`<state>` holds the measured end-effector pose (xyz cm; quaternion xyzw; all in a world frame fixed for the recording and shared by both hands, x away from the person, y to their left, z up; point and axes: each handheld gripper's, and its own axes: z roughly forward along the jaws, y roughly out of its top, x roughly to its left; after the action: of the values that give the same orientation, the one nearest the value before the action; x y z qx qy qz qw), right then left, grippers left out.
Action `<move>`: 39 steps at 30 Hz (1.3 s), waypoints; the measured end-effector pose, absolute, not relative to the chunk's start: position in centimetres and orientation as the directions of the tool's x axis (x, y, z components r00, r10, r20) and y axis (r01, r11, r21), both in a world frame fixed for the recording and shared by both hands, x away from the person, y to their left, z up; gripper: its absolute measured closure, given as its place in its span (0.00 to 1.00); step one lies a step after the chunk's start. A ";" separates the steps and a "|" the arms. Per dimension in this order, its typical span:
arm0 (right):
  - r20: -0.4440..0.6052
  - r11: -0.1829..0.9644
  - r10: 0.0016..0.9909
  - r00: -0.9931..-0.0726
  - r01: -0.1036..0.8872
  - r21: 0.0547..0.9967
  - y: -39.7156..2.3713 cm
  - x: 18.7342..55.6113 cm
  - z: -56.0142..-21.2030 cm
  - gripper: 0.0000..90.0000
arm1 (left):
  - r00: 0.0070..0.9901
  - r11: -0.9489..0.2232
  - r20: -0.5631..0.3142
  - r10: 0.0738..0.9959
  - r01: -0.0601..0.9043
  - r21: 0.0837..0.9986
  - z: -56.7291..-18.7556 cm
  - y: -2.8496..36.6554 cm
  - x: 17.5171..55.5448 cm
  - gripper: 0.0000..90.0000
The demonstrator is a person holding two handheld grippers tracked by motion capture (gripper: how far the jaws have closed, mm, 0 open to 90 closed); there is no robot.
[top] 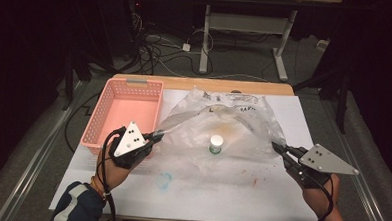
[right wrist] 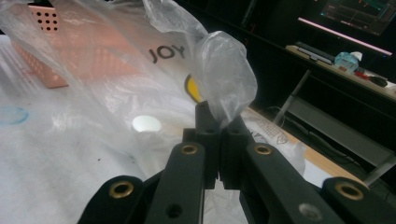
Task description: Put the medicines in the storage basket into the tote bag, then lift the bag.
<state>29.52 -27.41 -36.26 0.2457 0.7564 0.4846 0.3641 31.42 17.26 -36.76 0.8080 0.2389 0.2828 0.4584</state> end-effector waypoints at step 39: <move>-0.361 0.430 0.731 -0.580 -0.020 0.903 -25.9 35.9 -35.6 1.00 | 0.700 -0.475 0.288 0.653 0.082 0.876 -34.4 15.0 37.4 0.96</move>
<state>35.91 -25.95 -35.64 0.2373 0.7491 0.4783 0.3921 37.37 14.96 -34.42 0.8002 0.2295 0.3116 0.4581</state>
